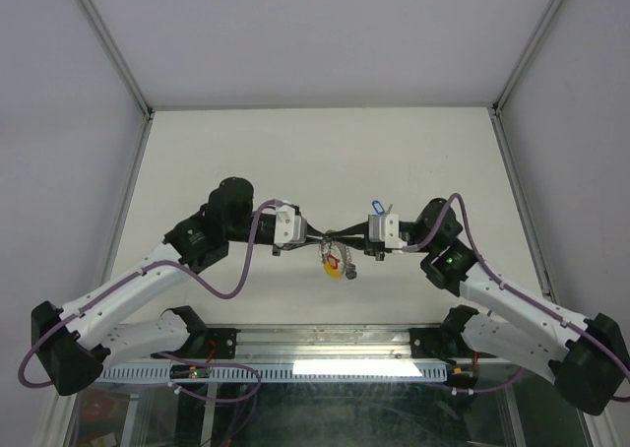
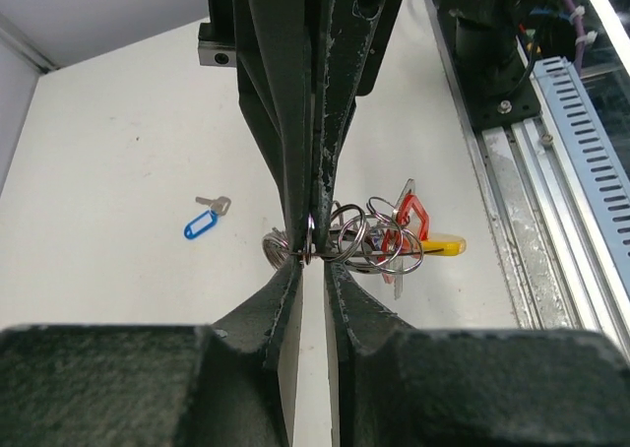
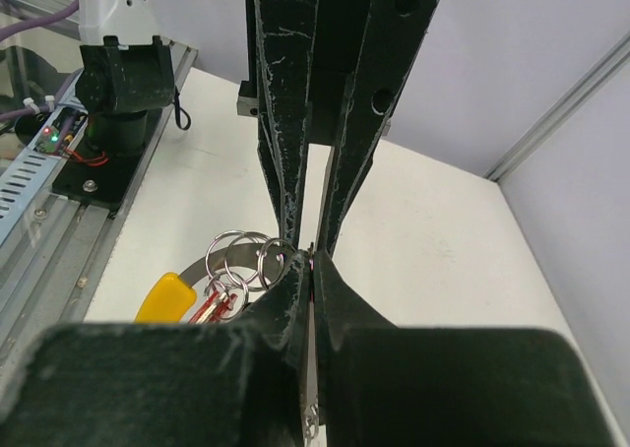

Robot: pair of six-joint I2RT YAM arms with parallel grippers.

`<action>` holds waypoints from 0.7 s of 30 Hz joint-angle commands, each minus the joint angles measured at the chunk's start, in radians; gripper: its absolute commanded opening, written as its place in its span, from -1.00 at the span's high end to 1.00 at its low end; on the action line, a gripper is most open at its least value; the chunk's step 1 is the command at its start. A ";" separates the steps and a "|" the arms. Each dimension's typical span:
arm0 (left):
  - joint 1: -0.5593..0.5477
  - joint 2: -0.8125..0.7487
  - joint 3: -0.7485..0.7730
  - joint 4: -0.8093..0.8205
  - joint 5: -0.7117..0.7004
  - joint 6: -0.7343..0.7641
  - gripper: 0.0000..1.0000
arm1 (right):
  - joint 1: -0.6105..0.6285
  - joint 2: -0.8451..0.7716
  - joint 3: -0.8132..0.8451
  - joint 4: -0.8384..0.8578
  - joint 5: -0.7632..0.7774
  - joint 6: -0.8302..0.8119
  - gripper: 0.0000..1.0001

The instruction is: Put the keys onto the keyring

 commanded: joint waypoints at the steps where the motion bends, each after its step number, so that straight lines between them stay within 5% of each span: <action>1: -0.022 -0.002 -0.023 0.109 0.044 0.056 0.75 | 0.016 0.042 -0.025 0.013 0.027 0.007 1.00; 21: -0.036 -0.021 -0.221 0.221 0.069 0.138 0.63 | 0.112 0.111 -0.207 0.207 0.165 0.078 1.00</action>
